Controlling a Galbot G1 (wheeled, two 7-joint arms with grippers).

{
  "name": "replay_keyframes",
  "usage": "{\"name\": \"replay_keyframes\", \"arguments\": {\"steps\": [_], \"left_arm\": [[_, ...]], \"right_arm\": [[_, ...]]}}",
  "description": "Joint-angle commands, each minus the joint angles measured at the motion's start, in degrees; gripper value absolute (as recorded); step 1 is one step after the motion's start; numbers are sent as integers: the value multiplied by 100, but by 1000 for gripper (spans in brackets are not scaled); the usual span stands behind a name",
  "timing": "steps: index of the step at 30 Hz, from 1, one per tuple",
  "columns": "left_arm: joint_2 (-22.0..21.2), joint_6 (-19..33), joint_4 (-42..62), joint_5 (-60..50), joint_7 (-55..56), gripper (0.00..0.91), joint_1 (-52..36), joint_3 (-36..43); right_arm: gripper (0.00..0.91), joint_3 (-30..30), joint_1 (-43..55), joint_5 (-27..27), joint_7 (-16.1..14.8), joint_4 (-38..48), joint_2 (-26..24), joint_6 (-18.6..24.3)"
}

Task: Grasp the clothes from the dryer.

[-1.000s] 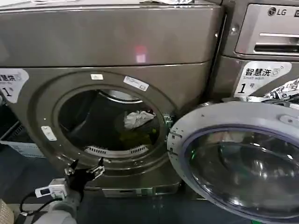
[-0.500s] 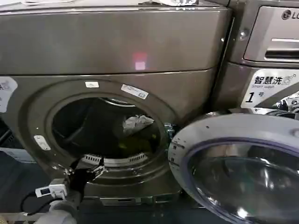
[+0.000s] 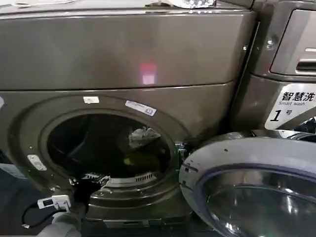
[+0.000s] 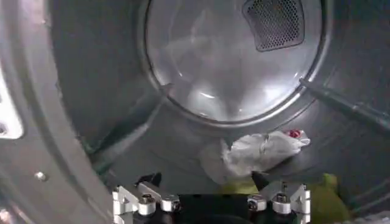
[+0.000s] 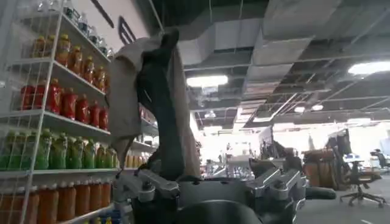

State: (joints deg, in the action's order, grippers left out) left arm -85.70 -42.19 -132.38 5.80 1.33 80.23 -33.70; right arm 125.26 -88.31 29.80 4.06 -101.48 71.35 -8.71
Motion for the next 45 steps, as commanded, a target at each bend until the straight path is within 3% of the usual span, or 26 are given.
{"name": "replay_keyframes", "arguments": {"steps": [1,12,24,28,30,33,39,45], "left_arm": [[6,-281,151,-101,8,907,-180,22],[-29,-281,1030,-520,111,907,-1421,498],[-21,-233,1926,-796,-46,907,-2045,530],[9,-281,1998,-2284,-1280,907,-2171,555],[94,101,1982,-3616,-2881,907,-2122,484],[260,832,1934,-4964,-4248,907,-1997,445],[293,2340,2102,-5828,-4917,907,-2129,196],[316,2729,2296,-5584,-5485,907,-2461,63]], "right_arm": [[907,-6,0,-7,-3,-15,2,7],[907,-9,-6,-4,-6,-31,6,15],[907,-49,27,-4,-12,-16,-2,33],[907,-81,30,-4,-15,-29,-1,34],[907,-84,32,-3,-18,-32,-13,32],[907,-82,27,1,-23,-34,-17,32],[907,-85,29,-2,-29,-53,-25,32],[907,-98,-11,-3,-28,-45,-25,35]]}}
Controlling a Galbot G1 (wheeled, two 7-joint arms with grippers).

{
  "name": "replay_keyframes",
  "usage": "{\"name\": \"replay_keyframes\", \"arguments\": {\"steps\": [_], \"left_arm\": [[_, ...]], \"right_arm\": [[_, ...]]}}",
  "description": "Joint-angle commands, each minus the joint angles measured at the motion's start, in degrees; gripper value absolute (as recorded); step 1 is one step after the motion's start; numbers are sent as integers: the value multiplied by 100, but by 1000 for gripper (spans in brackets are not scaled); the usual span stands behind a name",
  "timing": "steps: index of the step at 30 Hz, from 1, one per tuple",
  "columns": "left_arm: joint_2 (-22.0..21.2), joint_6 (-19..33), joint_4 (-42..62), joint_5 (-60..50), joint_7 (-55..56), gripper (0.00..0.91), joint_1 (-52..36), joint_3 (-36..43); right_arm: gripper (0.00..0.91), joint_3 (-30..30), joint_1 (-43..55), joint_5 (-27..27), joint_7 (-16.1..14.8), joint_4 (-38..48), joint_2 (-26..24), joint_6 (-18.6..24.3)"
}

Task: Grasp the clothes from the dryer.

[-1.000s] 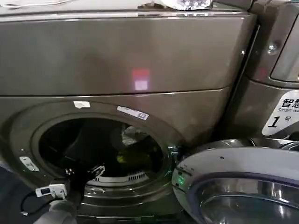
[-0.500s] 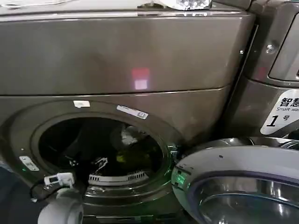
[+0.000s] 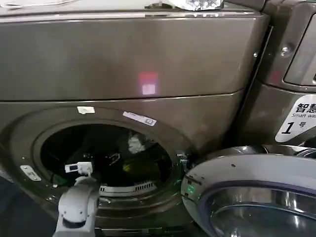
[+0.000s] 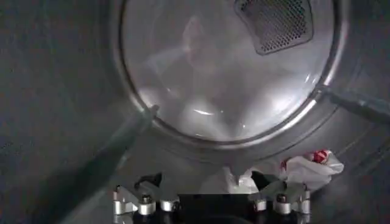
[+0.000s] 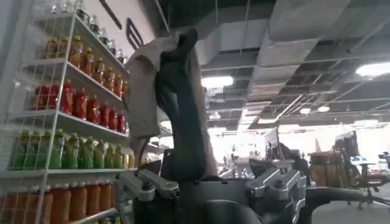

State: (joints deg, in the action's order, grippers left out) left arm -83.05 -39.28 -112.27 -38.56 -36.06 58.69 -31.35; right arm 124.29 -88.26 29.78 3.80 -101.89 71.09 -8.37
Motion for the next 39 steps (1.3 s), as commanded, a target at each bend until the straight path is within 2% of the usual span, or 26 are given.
{"name": "replay_keyframes", "arguments": {"steps": [1,3,6,10,15,23,27,39], "left_arm": [[57,2524,358,-1122,-1835,907,-379,-188],[89,2575,400,-1142,-1978,907,-494,-192],[77,2954,395,-1237,-3063,907,-679,-319],[68,3175,303,-1186,-4110,907,-812,-375],[64,3853,316,-1851,-4116,907,-921,-265],[-11,4338,536,-3412,-4115,907,-1100,46],[-68,4399,683,-3881,-4113,907,-1248,154],[-179,4373,1004,-4293,-4110,907,-1496,344]], "right_arm": [[907,5,-16,-1,-1,-9,-7,0],[907,-1,-15,-2,-3,-15,-11,1],[907,-31,-7,-7,-4,-33,1,5],[907,-60,4,-9,1,-53,9,5],[907,-50,-17,-10,-2,-58,6,11],[907,-83,-16,-14,-3,-95,19,14],[907,-88,-17,-15,-4,-138,65,17],[907,-44,-62,-21,-18,-92,104,44]]}}
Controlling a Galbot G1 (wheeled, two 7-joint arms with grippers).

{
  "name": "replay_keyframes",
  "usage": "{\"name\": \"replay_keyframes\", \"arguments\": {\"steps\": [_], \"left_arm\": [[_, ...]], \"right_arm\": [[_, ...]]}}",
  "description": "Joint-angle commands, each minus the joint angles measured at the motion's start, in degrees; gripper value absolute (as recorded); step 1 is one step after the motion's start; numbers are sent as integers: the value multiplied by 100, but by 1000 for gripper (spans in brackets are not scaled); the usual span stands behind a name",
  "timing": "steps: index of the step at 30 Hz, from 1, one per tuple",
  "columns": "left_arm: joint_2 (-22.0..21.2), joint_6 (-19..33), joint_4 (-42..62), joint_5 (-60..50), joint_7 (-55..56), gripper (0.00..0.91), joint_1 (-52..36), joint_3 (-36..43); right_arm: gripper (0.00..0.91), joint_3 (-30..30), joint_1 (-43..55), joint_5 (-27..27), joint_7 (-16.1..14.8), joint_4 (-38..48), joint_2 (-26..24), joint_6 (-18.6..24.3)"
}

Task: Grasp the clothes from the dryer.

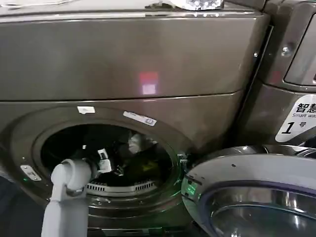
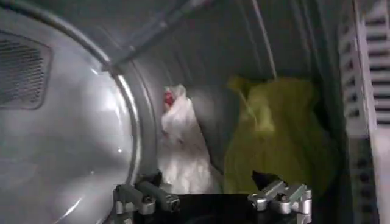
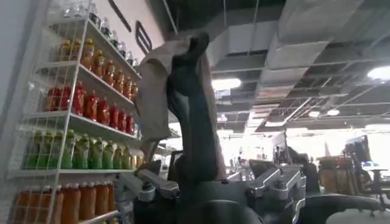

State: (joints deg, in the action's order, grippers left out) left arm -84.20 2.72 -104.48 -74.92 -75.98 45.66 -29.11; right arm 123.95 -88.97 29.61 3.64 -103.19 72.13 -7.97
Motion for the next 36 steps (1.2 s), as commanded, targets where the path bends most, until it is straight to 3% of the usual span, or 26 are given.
{"name": "replay_keyframes", "arguments": {"steps": [1,23,36], "left_arm": [[-92,164,270,-682,-119,907,-234,153],[-71,-112,912,244,-55,907,-606,433],[-152,-164,2026,638,2,907,-757,586]], "right_arm": [[907,-31,19,-18,-1,40,4,4],[907,-124,31,-84,-7,2,65,29],[907,-192,62,-128,-12,34,62,52]]}}
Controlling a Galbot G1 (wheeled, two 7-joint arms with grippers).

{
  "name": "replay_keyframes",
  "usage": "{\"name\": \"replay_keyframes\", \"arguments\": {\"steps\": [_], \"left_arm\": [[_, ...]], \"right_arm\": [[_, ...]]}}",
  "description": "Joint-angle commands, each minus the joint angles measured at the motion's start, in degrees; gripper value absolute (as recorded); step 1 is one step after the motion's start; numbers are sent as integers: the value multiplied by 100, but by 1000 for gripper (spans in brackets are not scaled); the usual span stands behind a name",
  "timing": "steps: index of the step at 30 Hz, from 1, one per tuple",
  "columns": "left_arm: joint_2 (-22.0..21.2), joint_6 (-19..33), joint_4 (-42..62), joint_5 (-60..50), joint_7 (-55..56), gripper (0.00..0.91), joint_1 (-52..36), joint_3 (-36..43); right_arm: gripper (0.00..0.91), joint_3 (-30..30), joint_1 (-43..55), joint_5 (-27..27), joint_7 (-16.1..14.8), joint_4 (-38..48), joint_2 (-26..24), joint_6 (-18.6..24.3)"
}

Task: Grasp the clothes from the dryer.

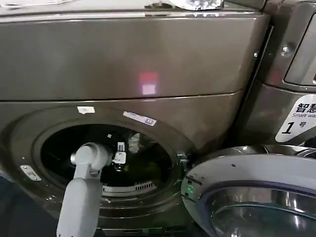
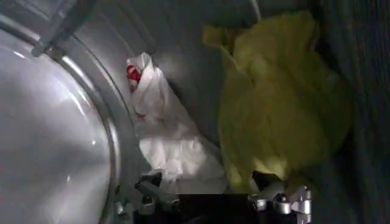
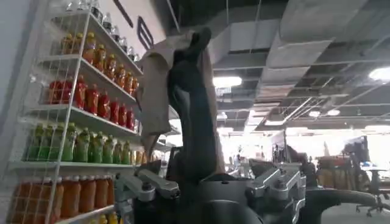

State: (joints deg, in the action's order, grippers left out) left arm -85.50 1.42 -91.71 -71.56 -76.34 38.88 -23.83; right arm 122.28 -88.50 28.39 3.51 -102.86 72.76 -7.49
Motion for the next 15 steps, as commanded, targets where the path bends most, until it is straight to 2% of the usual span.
{"name": "replay_keyframes", "arguments": {"steps": [1,12,13,14,15], "left_arm": [[-22,-34,832,305,46,907,-98,57],[-1,-119,1455,743,61,907,-201,-10],[4,-119,1467,758,45,432,-202,-14],[8,-99,1489,773,44,68,-208,-17],[18,-98,1522,836,54,0,-219,-24]], "right_arm": [[907,-31,17,-9,1,-3,-3,3],[907,-47,14,-8,2,-44,16,4],[907,-45,10,-8,3,-43,17,4],[907,-47,9,-8,2,-44,18,6],[907,-51,10,-7,2,-52,18,5]]}}
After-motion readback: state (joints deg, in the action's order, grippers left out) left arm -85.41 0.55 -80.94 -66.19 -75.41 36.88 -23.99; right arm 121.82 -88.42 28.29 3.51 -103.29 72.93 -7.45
